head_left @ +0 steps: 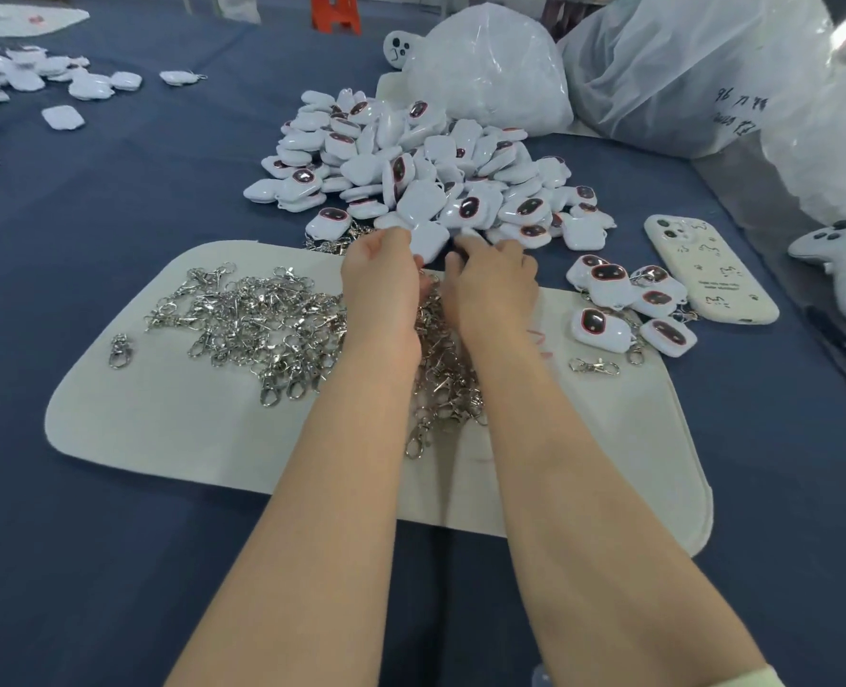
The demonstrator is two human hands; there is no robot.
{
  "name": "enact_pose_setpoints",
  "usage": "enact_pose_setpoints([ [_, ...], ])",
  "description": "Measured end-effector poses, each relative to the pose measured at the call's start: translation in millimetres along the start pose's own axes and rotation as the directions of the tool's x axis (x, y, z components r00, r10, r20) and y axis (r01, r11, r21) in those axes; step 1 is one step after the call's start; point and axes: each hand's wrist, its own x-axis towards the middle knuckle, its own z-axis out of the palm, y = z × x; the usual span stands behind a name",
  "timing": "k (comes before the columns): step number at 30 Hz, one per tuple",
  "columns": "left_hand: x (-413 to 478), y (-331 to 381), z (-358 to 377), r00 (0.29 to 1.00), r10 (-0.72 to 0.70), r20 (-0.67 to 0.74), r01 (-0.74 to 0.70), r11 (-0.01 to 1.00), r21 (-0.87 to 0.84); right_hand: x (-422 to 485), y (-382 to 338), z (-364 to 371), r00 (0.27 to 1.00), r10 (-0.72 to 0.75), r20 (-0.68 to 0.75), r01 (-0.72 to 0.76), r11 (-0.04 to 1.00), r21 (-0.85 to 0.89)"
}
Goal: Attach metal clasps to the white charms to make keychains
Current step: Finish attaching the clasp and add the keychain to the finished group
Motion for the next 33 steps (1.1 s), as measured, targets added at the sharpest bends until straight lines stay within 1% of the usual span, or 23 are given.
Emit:
enact_pose_setpoints([
  [2,-1,1,-5,1.0,0.01,-0.01,-0.01,1.0,0.022,0,2,-12,0.999,0.039,-0.031,-0.034,0.986,0.161],
  [4,-3,3,-11,1.0,0.021,-0.014,-0.021,0.999,0.027,-2,5,-26,0.996,0.079,-0.038,-0.06,0.933,0.356],
  [6,-6,6,-18,0.998,0.062,0.011,-0.062,0.997,0.05,-10,7,-44,0.995,0.099,0.008,-0.086,0.823,0.561],
  [7,-8,6,-22,0.995,0.088,0.041,-0.091,0.992,0.083,-16,8,-52,0.995,0.072,0.065,-0.097,0.758,0.645],
  [8,-10,7,-26,0.99,0.109,0.084,-0.119,0.985,0.123,-22,9,-59,0.992,0.011,0.125,-0.095,0.717,0.69],
  [9,-11,7,-31,0.984,0.119,0.136,-0.142,0.975,0.173,-28,11,-64,0.982,-0.067,0.175,-0.078,0.706,0.704],
  [11,-17,5,-37,0.965,0.088,0.249,-0.159,0.946,0.281,-37,12,-70,0.949,-0.186,0.256,-0.037,0.738,0.674],
  [12,-19,3,-40,0.957,0.066,0.283,-0.16,0.933,0.321,-41,11,-71,0.937,-0.215,0.276,-0.019,0.757,0.653],
  [13,-20,1,-41,0.954,0.054,0.295,-0.158,0.927,0.339,-44,10,-69,0.932,-0.228,0.28,-0.016,0.75,0.661],
  [14,-20,0,-43,0.957,0.051,0.284,-0.148,0.932,0.331,-47,9,-66,0.938,-0.217,0.271,-0.034,0.72,0.693],
  [15,-18,-2,-44,0.965,0.045,0.26,-0.125,0.946,0.3,-49,9,-63,0.951,-0.179,0.252,-0.066,0.679,0.731],
  [16,-16,-3,-44,0.972,0.033,0.231,-0.092,0.964,0.249,-51,9,-58,0.969,-0.123,0.217,-0.082,0.665,0.742],
  [17,-14,-5,-44,0.98,0.016,0.201,-0.055,0.981,0.188,-50,11,-53,0.985,-0.065,0.163,-0.067,0.718,0.693],
  [18,-13,-6,-44,0.985,-0.002,0.17,-0.019,0.992,0.122,-49,14,-47,0.993,-0.041,0.106,-0.027,0.822,0.568],
  [19,-11,-9,-43,0.99,-0.013,0.141,0.005,0.998,0.06,-48,17,-42,0.995,-0.05,0.081,0.012,0.912,0.409],
  [20,-10,-11,-41,0.993,-0.015,0.121,0.014,1.0,0.007,-47,18,-38,0.994,-0.065,0.089,0.039,0.963,0.268],
  [21,-10,-12,-40,0.994,-0.008,0.108,0.012,1.0,-0.028,-46,17,-34,0.989,-0.077,0.124,0.055,0.984,0.171],
  [23,-12,-13,-36,0.993,0.023,0.113,-0.016,0.998,-0.061,-47,14,-27,0.977,-0.109,0.184,0.099,0.993,0.063],
  [25,-14,-11,-33,0.992,0.047,0.117,-0.039,0.997,-0.074,-47,10,-23,0.974,-0.134,0.182,0.132,0.991,0.02],
  [28,-16,-9,-31,0.995,0.038,0.091,-0.03,0.995,-0.091,-47,9,-21,0.975,-0.14,0.172,0.137,0.99,0.025],
  [33,-18,-9,-29,0.994,0.021,0.106,-0.012,0.996,-0.084,-49,8,-21,0.97,-0.146,0.193,0.144,0.989,0.023],
])
